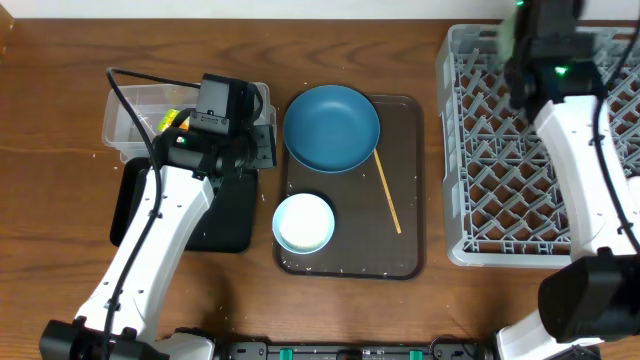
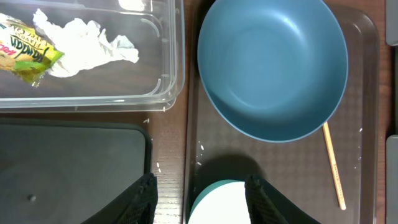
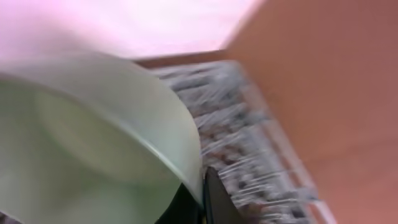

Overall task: Sort waste into correct bins and load items into the dishwasher rack
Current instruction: 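Lift the mint bowl and place it in the dish rack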

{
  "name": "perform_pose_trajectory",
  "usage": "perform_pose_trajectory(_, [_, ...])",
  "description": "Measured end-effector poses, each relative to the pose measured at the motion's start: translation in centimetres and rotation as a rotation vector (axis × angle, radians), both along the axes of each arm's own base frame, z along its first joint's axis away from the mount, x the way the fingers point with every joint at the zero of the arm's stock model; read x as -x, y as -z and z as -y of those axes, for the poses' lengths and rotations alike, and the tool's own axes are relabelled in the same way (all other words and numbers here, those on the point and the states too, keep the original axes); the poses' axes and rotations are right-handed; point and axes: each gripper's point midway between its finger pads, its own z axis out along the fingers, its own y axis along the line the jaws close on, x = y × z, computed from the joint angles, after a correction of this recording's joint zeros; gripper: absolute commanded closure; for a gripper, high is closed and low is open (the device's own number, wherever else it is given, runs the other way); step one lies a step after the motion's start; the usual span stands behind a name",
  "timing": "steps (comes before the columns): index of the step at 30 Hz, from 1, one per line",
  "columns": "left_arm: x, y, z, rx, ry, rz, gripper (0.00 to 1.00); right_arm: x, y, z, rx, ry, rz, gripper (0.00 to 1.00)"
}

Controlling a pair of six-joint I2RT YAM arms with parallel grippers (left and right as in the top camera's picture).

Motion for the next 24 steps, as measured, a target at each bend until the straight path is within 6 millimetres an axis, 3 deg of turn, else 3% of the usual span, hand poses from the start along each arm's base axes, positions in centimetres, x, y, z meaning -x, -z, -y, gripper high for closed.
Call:
perform_pose_trajectory(4, [0.0,0.0,0.0,0.000,0.000,0.000,0.52,0.7,-2.6,5.6,0.093,0.191,0.115,0.99])
perform_pose_trajectory(9, [0.0,0.0,0.0,0.000,0.000,0.001,0.51,2.1,-2.8,11.1,0.187,0.346,0.099,0.99])
perform_pose_trajectory(12, [0.0,0.0,0.0,0.000,0.000,0.000,0.52,2.5,-1.4,14.0,0.238,0.426,0.049,0.99])
perform_pose_trajectory(15, [0.0,0.0,0.0,0.000,0.000,0.000,0.52,2.9,1.2,16.5,0.279,0.490,-0.043,0.99])
perform_pose_trajectory(24, [0.0,0.0,0.0,0.000,0.000,0.001,0.52,4.1,7.9,20.5,0.328,0.581,-0.261,0.99])
